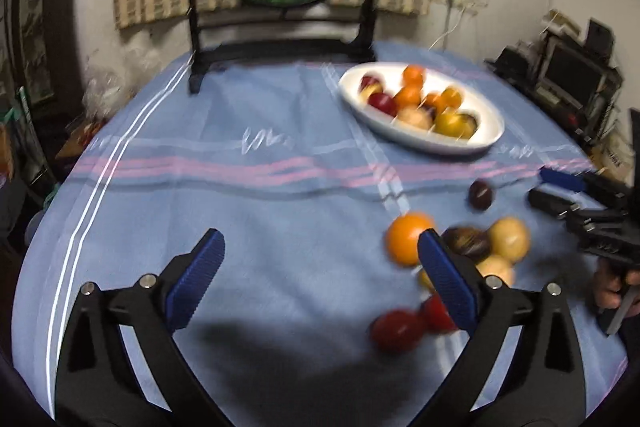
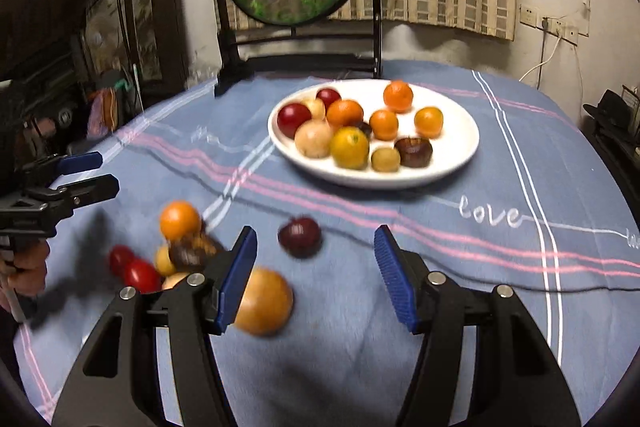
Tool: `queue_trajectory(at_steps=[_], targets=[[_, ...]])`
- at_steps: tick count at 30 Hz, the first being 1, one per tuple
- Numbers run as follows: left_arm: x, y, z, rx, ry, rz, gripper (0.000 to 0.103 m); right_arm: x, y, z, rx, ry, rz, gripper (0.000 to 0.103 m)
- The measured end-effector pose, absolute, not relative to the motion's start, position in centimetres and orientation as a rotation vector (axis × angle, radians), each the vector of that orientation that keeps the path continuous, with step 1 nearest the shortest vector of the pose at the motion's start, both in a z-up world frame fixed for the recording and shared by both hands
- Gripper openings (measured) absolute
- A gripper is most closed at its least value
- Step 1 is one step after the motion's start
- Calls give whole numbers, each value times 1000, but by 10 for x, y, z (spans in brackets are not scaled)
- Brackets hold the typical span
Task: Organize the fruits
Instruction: 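Open both tools over the plate and return them to the fruit cluster, then grasp the large tan round fruit with the right tool while the left tool grasps a red tomato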
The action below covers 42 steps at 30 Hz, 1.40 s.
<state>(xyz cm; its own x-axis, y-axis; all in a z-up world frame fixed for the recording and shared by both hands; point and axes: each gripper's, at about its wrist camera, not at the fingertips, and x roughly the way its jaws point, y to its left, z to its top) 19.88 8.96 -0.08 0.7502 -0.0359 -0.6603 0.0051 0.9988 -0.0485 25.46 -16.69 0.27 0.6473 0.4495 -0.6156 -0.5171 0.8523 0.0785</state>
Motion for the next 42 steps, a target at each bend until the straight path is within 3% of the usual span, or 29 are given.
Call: queue_trajectory(at_steps=[12, 17, 42], targets=[[187, 84, 3, 2, 691, -4, 99, 234, -146, 0, -231, 751, 636, 62], [185, 77, 3, 29, 683, -14, 99, 232, -136, -12, -267, 785, 658, 51], [165, 66, 3, 81, 704, -260, 97, 245, -138, -23, -222, 844, 630, 42]])
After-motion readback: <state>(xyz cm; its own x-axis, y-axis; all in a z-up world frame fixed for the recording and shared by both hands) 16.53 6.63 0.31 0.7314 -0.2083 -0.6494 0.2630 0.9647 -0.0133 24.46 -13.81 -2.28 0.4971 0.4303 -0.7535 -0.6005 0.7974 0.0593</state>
